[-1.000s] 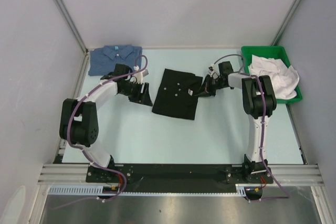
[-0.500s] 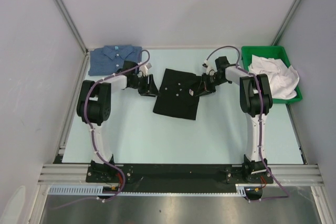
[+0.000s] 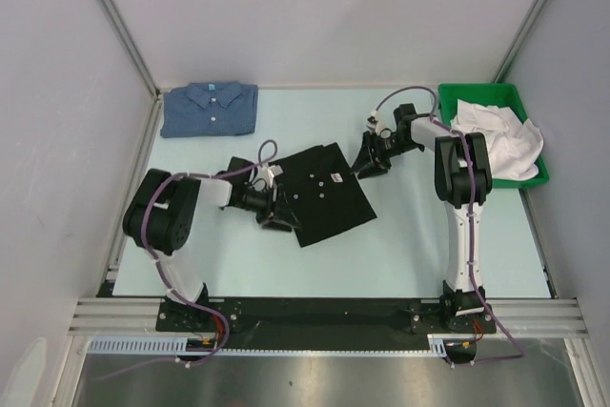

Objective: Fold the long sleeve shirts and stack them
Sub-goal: Fold the shirt

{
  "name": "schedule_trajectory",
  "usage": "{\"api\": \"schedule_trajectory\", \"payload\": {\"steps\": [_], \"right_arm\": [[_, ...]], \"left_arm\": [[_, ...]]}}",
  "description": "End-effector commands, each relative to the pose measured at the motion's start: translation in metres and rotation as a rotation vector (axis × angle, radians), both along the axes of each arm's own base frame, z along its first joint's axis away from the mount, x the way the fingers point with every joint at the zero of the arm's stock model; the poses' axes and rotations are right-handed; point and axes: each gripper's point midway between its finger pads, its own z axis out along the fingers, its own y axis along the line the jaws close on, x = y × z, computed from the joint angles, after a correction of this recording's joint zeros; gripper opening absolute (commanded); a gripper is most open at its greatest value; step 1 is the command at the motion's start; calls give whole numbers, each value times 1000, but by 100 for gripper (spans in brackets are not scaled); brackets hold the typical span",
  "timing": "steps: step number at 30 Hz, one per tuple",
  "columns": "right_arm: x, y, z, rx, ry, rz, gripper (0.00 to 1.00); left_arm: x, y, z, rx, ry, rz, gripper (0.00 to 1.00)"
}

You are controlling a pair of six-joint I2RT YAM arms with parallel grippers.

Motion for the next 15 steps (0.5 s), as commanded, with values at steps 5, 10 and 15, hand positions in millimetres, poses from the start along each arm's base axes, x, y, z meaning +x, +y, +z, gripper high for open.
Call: {"api": "schedule_trajectory", "payload": {"steps": [5, 10, 15], "right_arm": [[-22, -23, 9, -30, 24, 58, 74], [-77, -47, 16, -99, 64, 78, 79], [-124, -47, 1, -134, 153, 102, 70]], "left_arm": [[-29, 30, 57, -36, -116, -70, 61], [18, 51, 89, 2, -326, -62, 62], [76, 59, 101, 79, -499, -14, 65]]}}
